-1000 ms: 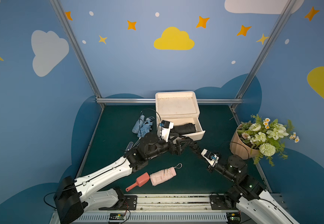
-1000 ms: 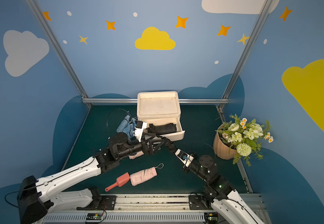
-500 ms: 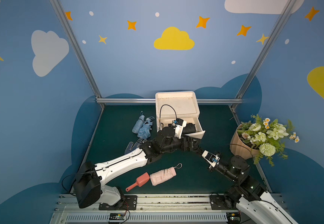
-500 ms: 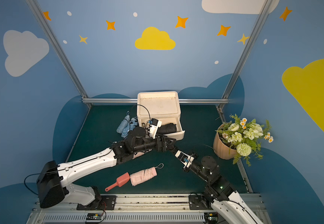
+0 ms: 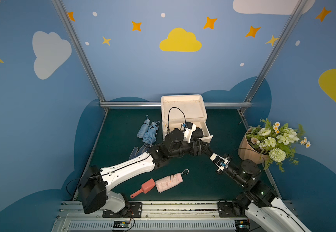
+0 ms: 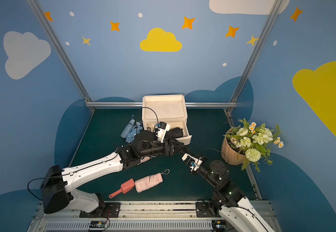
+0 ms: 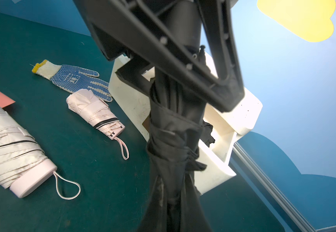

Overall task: Place the umbrella in the drawer by color
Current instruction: Pick up the umbrella from the center of the board, then move the umbrella to the drawer.

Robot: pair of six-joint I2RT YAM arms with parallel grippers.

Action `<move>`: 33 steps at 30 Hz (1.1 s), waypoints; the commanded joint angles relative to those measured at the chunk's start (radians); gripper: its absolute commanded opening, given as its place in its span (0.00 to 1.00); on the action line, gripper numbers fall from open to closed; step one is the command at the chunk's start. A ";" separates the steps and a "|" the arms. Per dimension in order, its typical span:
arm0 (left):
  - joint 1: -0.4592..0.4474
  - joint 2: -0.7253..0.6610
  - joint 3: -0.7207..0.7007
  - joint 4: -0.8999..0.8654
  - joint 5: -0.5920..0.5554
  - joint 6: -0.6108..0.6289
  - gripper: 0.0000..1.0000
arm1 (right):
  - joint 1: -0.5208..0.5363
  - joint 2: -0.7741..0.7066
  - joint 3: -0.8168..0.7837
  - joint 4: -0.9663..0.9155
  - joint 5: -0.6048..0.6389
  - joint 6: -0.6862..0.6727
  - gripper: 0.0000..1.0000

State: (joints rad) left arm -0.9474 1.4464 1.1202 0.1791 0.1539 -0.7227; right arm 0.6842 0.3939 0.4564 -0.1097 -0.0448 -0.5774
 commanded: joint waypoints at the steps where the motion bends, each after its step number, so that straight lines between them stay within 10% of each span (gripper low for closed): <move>1: -0.007 0.029 0.018 -0.027 0.022 0.009 0.54 | 0.009 -0.026 0.064 0.157 -0.022 0.001 0.00; 7: -0.004 -0.002 0.001 0.006 -0.038 0.035 0.30 | 0.009 -0.023 0.071 0.130 -0.006 0.008 0.03; 18: 0.034 -0.073 0.048 0.073 -0.163 0.183 0.10 | 0.009 -0.001 0.133 0.017 -0.027 0.033 0.58; 33: 0.155 -0.120 0.053 0.163 -0.300 0.292 0.06 | 0.009 -0.082 0.129 -0.047 0.023 0.013 0.65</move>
State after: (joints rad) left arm -0.7998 1.3148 1.1545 0.2779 -0.1268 -0.4438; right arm 0.6891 0.3256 0.5900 -0.1432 -0.0422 -0.5606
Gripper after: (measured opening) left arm 0.518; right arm 0.644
